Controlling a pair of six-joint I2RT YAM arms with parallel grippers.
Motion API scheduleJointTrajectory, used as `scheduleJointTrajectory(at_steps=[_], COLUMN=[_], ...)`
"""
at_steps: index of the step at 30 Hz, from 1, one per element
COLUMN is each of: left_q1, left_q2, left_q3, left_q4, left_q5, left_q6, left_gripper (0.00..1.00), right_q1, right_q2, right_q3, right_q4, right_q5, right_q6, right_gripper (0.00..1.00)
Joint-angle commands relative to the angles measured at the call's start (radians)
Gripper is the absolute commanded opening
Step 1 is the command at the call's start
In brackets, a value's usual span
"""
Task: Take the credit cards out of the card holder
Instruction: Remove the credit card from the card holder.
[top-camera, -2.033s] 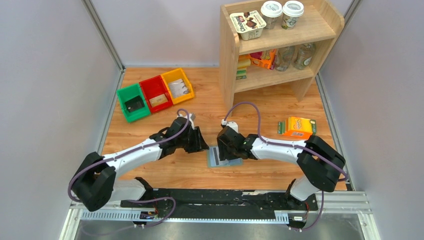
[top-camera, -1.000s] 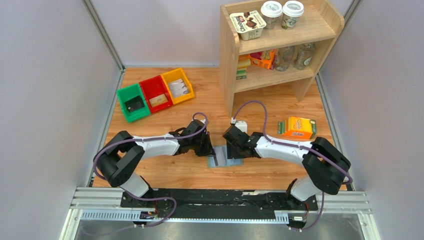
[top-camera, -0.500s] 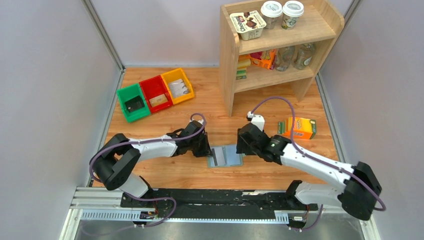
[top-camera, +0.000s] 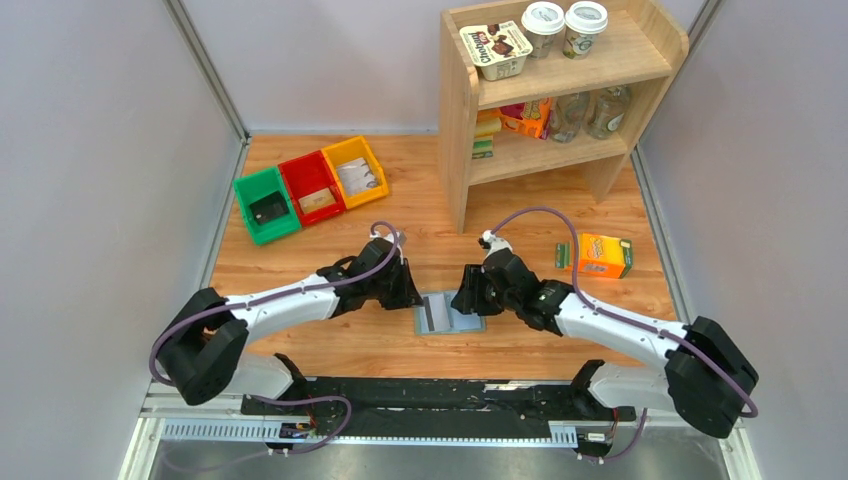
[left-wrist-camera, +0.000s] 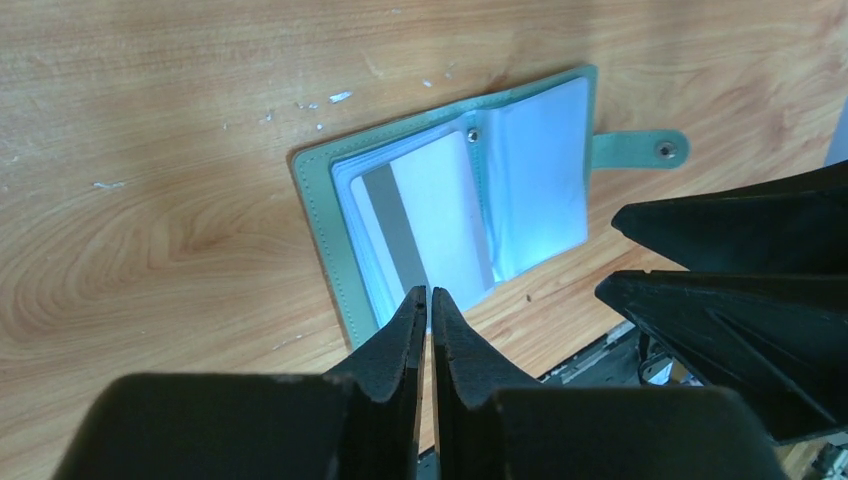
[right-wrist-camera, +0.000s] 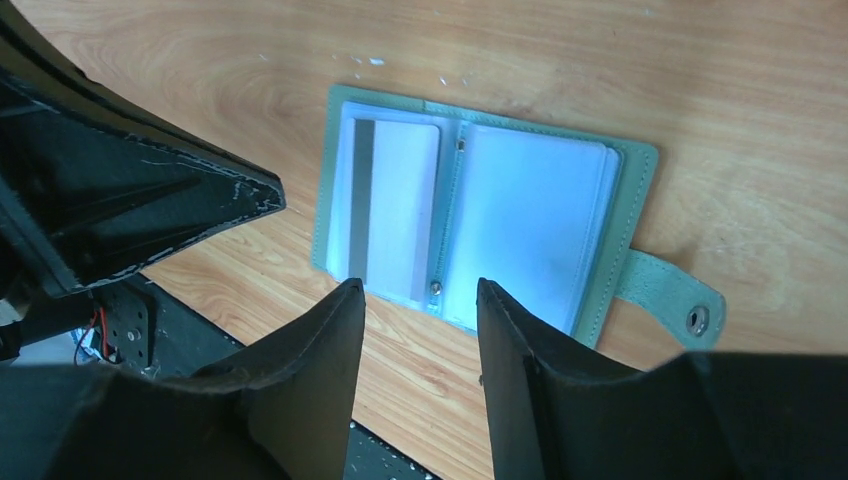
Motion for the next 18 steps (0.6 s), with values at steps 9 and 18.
scheduleJointTrajectory(at_steps=[9, 18], left_q1=[-0.005, -0.007], left_q2=[0.127, 0.150], left_q3=[0.004, -0.010], left_q4=[0.043, 0.061], left_q5=[0.048, 0.066], left_q6=[0.001, -0.011], left_gripper=[0.11, 0.09], right_q1=[-0.072, -0.075], right_q2=[0.174, 0.262], right_q3=[-0.087, -0.096], right_q4=[0.288, 0.374], right_q5=[-0.224, -0.278], right_q6=[0.072, 0.081], right_gripper=[0.46, 0.43])
